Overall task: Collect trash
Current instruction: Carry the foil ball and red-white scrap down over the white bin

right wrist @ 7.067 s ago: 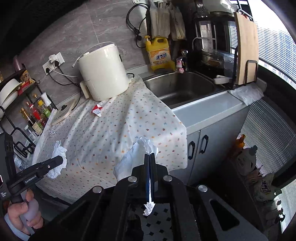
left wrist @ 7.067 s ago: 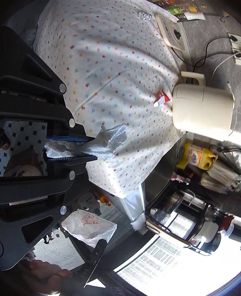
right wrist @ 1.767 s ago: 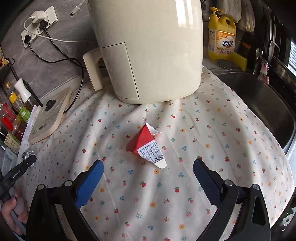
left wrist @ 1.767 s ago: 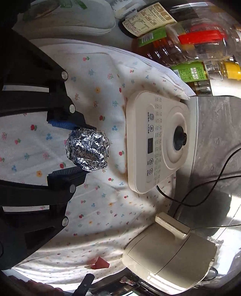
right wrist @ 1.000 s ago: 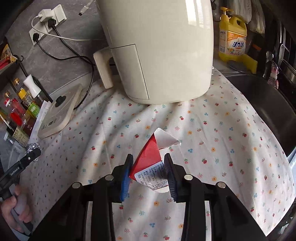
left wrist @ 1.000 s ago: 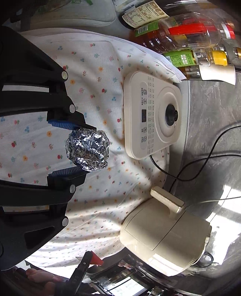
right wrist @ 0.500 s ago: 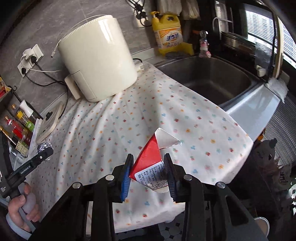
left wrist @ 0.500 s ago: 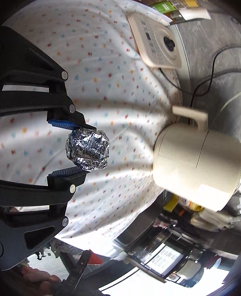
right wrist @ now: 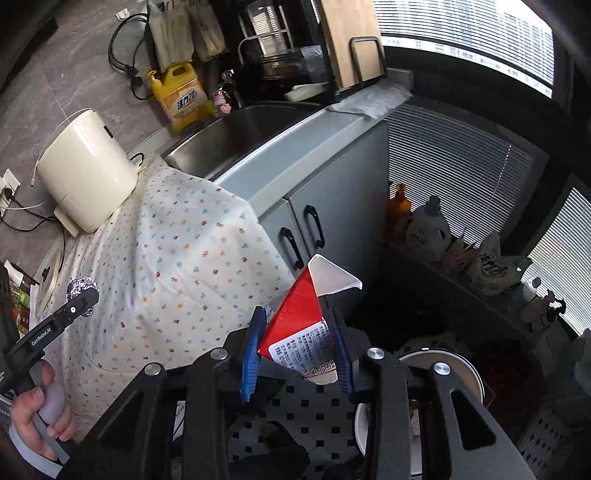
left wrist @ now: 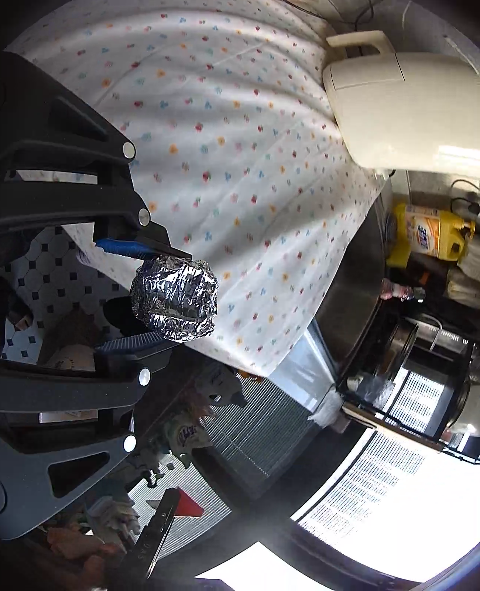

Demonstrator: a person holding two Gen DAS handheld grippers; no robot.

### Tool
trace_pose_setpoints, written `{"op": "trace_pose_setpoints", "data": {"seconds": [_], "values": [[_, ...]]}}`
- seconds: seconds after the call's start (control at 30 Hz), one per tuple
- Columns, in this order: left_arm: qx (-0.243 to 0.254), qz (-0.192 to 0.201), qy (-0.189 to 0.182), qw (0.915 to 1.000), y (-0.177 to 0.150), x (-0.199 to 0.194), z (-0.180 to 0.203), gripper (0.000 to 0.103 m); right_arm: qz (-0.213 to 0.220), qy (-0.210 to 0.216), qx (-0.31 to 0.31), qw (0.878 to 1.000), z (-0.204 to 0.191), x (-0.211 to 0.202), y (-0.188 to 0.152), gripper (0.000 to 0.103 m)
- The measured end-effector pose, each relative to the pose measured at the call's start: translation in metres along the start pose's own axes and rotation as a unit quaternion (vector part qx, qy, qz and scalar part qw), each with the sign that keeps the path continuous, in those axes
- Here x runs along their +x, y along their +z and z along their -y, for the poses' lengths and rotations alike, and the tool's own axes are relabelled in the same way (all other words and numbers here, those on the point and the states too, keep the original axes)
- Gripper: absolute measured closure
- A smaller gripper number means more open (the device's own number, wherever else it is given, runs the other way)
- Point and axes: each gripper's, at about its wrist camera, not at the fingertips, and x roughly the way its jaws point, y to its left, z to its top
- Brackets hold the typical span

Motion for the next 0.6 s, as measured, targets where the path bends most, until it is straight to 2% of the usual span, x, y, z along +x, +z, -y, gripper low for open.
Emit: {"op": "trace_pose_setpoints", "data": {"seconds": [0.17,0.27,0.37,0.43,0.6], "values": [[0.033,-0.02,-0.024,0.999,-0.012,0.017,0.059,0.067,-0.004,-0.018,0.029,0.999,0.052,-0.018,-0.023,0.068],[0.053,-0.033,-0.038,0.9973,-0.023,0.026,0.092,0.067,-0.012,-0.025,0.04,0.999,0.078,-0.025,-0.042,0.062],[0.073,-0.044,-0.052,0.995,-0.036,0.034,0.122,0.067,-0.021,-0.028,0.055,0.998,0.102,-0.029,-0.063,0.053],[0.084,-0.051,-0.06,0.9933,-0.045,0.038,0.139,0.067,-0.026,-0.031,0.067,0.997,0.116,-0.031,-0.077,0.042],[0.119,-0.072,-0.078,0.9873,-0.063,0.048,0.179,0.067,-0.025,-0.043,0.106,0.993,0.15,-0.044,-0.108,0.041]]}}
